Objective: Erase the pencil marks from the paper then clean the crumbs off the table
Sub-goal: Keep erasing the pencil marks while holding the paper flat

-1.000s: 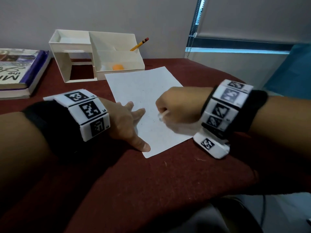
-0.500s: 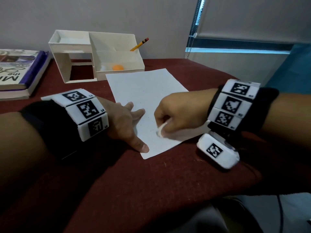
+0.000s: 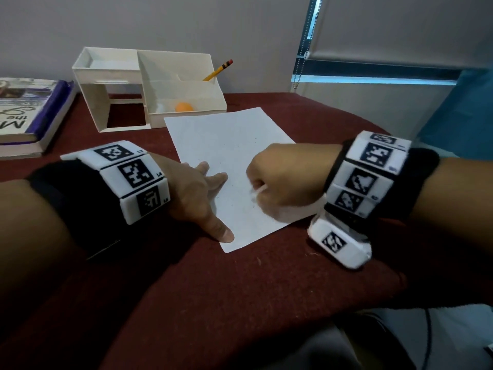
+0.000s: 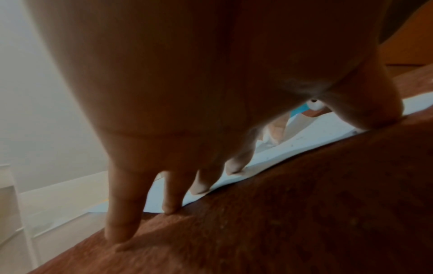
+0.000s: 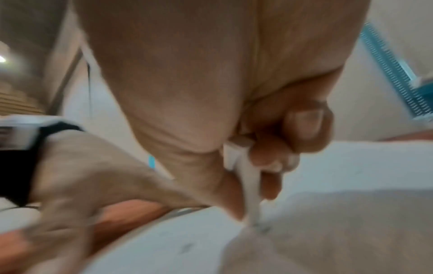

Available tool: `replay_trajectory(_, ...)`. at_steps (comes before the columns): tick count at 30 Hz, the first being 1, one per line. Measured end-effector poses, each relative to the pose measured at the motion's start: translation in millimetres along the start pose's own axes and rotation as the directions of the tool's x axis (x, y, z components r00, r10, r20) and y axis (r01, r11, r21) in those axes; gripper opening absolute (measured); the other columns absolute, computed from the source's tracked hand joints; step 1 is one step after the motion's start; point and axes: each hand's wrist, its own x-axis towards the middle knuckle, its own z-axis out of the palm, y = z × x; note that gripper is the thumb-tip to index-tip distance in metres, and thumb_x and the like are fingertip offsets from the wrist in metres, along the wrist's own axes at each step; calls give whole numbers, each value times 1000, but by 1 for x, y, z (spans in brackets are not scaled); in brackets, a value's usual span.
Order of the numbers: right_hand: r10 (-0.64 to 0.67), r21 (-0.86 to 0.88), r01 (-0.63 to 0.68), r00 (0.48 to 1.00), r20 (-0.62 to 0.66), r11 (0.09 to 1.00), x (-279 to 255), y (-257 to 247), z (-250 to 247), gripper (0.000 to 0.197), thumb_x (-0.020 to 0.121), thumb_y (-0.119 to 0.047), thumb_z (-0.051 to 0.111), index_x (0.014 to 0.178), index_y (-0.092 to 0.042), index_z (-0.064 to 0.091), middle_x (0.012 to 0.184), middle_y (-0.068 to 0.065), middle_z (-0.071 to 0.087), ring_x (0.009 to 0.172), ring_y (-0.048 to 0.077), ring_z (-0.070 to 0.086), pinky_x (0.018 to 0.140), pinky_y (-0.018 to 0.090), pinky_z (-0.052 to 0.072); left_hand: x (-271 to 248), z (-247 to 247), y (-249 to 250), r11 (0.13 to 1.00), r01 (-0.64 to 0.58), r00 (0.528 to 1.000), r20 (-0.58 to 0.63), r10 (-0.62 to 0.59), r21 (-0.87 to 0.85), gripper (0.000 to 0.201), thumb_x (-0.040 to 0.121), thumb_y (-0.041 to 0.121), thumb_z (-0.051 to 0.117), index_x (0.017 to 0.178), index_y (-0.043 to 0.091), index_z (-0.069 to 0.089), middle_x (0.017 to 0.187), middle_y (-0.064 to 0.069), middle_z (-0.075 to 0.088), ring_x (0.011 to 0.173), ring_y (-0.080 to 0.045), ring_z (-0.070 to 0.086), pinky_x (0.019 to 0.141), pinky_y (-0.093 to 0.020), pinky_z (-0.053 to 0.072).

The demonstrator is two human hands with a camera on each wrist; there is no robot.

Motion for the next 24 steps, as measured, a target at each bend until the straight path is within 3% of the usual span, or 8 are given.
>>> replay_trajectory(3, -178, 154, 158, 977, 121, 975, -11, -21, -3, 20, 90, -43, 65, 94, -23, 71, 83, -9, 68, 77, 6, 62, 70, 27, 52, 1, 0, -1, 1000, -11, 1000, 7, 11, 3, 140, 37, 97, 47, 149, 44, -19, 161, 3, -21, 151, -28, -4, 119, -57, 8)
replay_trajectory(8, 43, 103, -44, 999, 7, 994, 18, 2, -9, 22, 92, -40, 63, 89, -20, 72, 89, -4, 72, 81, 14, 66, 66, 27, 54, -1, 0, 1, 1000, -10, 1000, -7, 10, 10, 139, 35, 96, 42, 149, 45, -19, 162, 3, -20, 151, -28, -3, 119, -58, 9)
replay_trajectory(11, -84, 84, 86, 996, -22, 993, 17, -15, -2, 25, 95, -39, 60, 96, -17, 72, 90, -3, 70, 82, 15, 64, 63, 20, 46, -3, -1, 1, 999, -39, 999, -3, 39, -13, 138, 33, 96, 43, 149, 49, -16, 162, -1, -20, 150, -31, -4, 118, -59, 9)
replay_trajectory(13, -145, 144, 138, 989, 42, 980, 10, -20, -3, 23, 93, -41, 63, 95, -20, 72, 86, -5, 69, 79, 12, 63, 67, 25, 48, -4, -1, 1, 999, -42, 999, 5, 42, -18, 138, 33, 97, 45, 149, 50, -13, 162, -2, -20, 150, -32, -5, 118, -59, 9)
replay_trajectory(16, 28, 123, -31, 999, 30, 992, 12, 11, -5, 22, 90, -40, 64, 85, -20, 71, 83, -5, 71, 76, 13, 64, 68, 29, 55, -7, -2, 3, 1000, -7, 1000, -5, 7, -1, 130, 53, 91, 55, 152, 42, -14, 162, 1, -17, 151, -29, 2, 119, -56, 10)
replay_trajectory(19, 135, 133, -131, 990, -25, 982, 8, 39, -5, 25, 89, -44, 65, 82, -21, 69, 81, -9, 70, 80, 14, 66, 72, 33, 57, -12, -12, 8, 1000, -10, 999, -38, 11, 8, 119, 59, 84, 64, 154, 35, 12, 164, -2, 11, 146, -28, 24, 116, -53, 24)
replay_trajectory(21, 84, 188, -86, 996, 19, 978, -1, 34, -6, 24, 88, -47, 68, 85, -23, 70, 80, -10, 68, 78, 10, 64, 67, 28, 52, -13, -18, 16, 999, -10, 994, -111, 13, 32, 117, 56, 89, 60, 152, 36, 19, 162, -1, 18, 145, -27, 26, 116, -53, 24)
replay_trajectory(24, -75, 239, 52, 993, 88, 970, -16, 12, -4, 21, 87, -45, 70, 93, -26, 72, 83, -9, 69, 78, 5, 63, 69, 25, 50, -10, -16, 34, 995, -80, 988, -127, 87, 56, 113, 62, 88, 55, 153, 43, 7, 165, -3, 8, 150, -25, 14, 115, -50, 18)
